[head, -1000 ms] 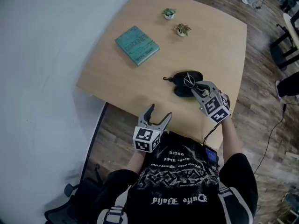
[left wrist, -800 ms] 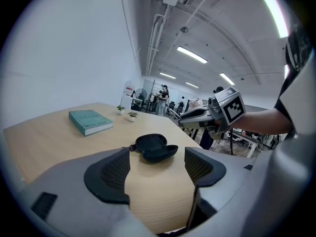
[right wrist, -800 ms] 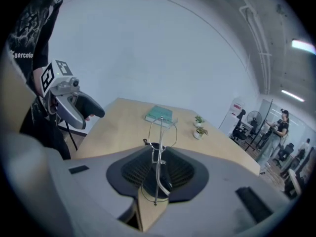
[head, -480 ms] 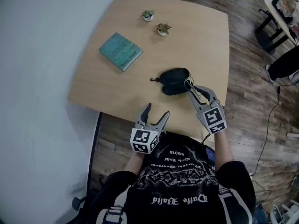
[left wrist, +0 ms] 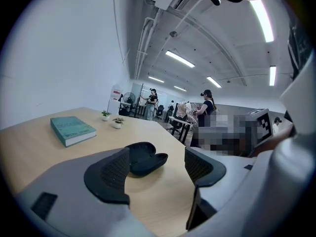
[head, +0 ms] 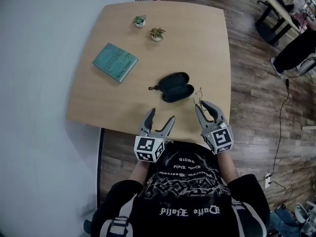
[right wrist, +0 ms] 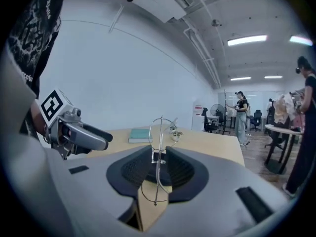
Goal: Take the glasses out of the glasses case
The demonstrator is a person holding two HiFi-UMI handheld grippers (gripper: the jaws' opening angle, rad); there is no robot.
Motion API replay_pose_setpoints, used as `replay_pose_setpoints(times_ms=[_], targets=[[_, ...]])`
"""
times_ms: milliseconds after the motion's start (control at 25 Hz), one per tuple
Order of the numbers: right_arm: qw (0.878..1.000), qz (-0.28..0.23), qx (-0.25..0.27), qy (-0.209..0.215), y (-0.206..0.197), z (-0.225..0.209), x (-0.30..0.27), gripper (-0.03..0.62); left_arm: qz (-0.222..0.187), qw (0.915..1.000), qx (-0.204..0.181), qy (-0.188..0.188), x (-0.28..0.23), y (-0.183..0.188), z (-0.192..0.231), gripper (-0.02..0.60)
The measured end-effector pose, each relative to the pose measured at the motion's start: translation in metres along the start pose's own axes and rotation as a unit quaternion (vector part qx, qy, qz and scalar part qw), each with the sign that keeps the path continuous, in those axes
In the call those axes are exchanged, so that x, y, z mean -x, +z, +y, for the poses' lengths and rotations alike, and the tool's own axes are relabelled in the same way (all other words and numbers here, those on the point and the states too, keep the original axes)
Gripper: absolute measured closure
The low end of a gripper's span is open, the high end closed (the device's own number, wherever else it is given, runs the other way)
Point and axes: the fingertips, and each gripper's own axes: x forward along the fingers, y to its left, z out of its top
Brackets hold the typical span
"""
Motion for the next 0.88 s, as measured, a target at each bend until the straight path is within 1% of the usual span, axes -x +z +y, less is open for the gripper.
replay_pose_setpoints(times_ms=[160, 280, 440, 560, 640, 760, 880], targets=[[0.999, -0.020, -0.034, -0.038, -0.006, 0.000, 0.012, 0.502, -0.007, 1.0000, 0.000, -0.003, 0.002, 0.004, 0.002, 0.225], [0.997, -0.019, -0.048, -0.055, -0.014, 0.001, 0.014, 0.502, -0.012, 0.9999, 0.007, 0.000, 0.002, 0.004, 0.006, 0.225], [0.996, -0.017, -0.062, -0.060, -0.017, 0.002, 0.014, 0.502, -0.014, 0.9998, 0.012, 0.002, 0.000, 0.007, 0.008, 0.225], [0.996, -0.018, -0.058, -0.058, -0.013, 0.002, 0.014, 0.502, -0.017, 0.9998, 0.008, -0.001, 0.000, 0.009, 0.006, 0.225], [0.996, -0.022, -0.059, -0.057, -0.012, 0.002, 0.013, 0.502, -0.018, 0.9998, 0.003, 0.000, 0.000, 0.010, 0.007, 0.262], [0.996, -0.024, -0.064, -0.057, -0.012, 0.005, 0.013, 0.502, -0.012, 0.9999, 0.000, 0.006, 0.000, 0.008, 0.010, 0.363], [0.997, -0.024, -0.058, -0.049, -0.010, 0.011, 0.010, 0.502, -0.014, 0.9998, -0.006, 0.015, 0.003, 0.009, 0.012, 0.476]])
